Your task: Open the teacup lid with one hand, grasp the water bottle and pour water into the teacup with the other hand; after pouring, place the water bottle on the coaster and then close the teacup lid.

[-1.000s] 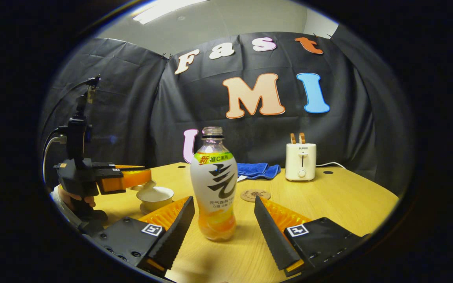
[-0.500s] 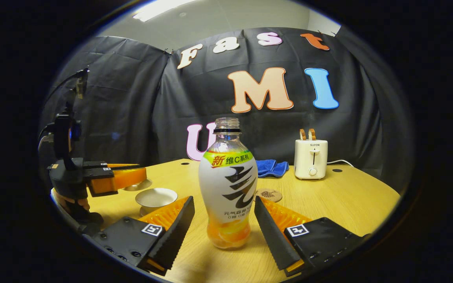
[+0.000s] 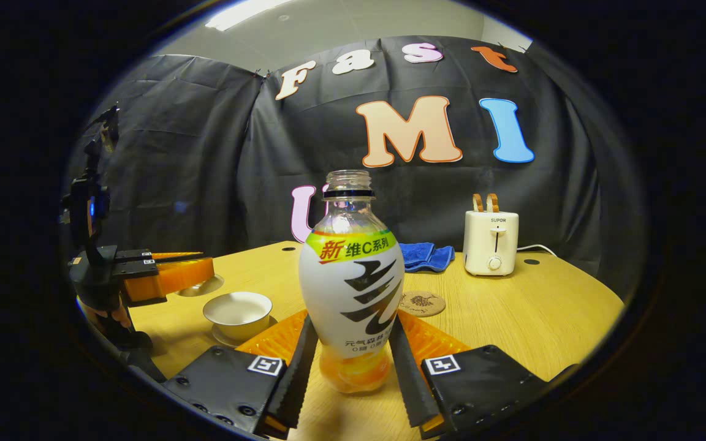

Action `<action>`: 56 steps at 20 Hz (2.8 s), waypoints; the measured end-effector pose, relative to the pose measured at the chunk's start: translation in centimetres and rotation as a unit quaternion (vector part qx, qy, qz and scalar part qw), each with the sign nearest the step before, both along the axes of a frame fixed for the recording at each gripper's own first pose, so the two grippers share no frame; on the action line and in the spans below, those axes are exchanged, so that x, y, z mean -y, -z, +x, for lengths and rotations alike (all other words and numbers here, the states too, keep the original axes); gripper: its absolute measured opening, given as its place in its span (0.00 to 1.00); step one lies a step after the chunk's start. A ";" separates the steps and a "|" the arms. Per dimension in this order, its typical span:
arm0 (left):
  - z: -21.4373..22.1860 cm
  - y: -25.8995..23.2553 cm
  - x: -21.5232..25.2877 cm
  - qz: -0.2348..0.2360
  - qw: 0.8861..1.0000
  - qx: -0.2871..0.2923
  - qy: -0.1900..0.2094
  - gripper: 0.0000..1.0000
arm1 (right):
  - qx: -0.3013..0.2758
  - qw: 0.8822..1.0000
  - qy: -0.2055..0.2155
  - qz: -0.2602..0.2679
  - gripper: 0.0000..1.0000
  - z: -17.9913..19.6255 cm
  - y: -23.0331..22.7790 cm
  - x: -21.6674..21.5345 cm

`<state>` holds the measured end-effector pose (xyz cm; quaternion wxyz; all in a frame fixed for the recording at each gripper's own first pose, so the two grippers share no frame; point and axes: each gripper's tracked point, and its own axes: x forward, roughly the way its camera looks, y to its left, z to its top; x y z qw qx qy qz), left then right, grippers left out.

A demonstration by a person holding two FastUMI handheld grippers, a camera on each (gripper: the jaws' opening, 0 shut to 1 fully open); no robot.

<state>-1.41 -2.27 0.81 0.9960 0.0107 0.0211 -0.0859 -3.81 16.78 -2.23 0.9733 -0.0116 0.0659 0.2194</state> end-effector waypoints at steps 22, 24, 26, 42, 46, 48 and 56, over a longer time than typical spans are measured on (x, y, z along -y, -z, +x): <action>-0.2 0.8 -4.3 -0.016 0.999 0.001 -0.038 0.23 | 0.173 0.918 -0.009 -0.356 0.68 2.5 -0.1 -1.4; -0.3 1.2 -4.7 -0.016 0.999 -0.002 -0.040 0.23 | 0.186 0.903 -0.015 -0.386 0.69 2.7 0.4 -1.6; -0.3 1.4 -4.9 -0.017 0.999 -0.005 -0.040 0.22 | 0.199 0.887 -0.022 -0.417 0.68 2.8 0.9 -1.9; -0.6 1.7 -6.6 -0.021 0.999 -0.002 -0.046 0.23 | 0.282 0.755 -0.059 -0.590 0.68 3.2 2.0 -3.2; -0.6 1.7 -6.9 -0.023 0.999 -0.002 -0.048 0.23 | 0.300 0.717 -0.066 -0.626 0.68 3.6 1.4 -3.1; -0.6 1.8 -7.0 -0.024 0.999 -0.002 -0.049 0.23 | 0.311 0.702 -0.068 -0.637 0.68 3.7 1.1 -3.2; -0.5 1.8 -7.3 -0.029 0.998 -0.006 -0.051 0.23 | 0.355 0.643 -0.075 -0.674 0.68 3.2 0.8 -3.6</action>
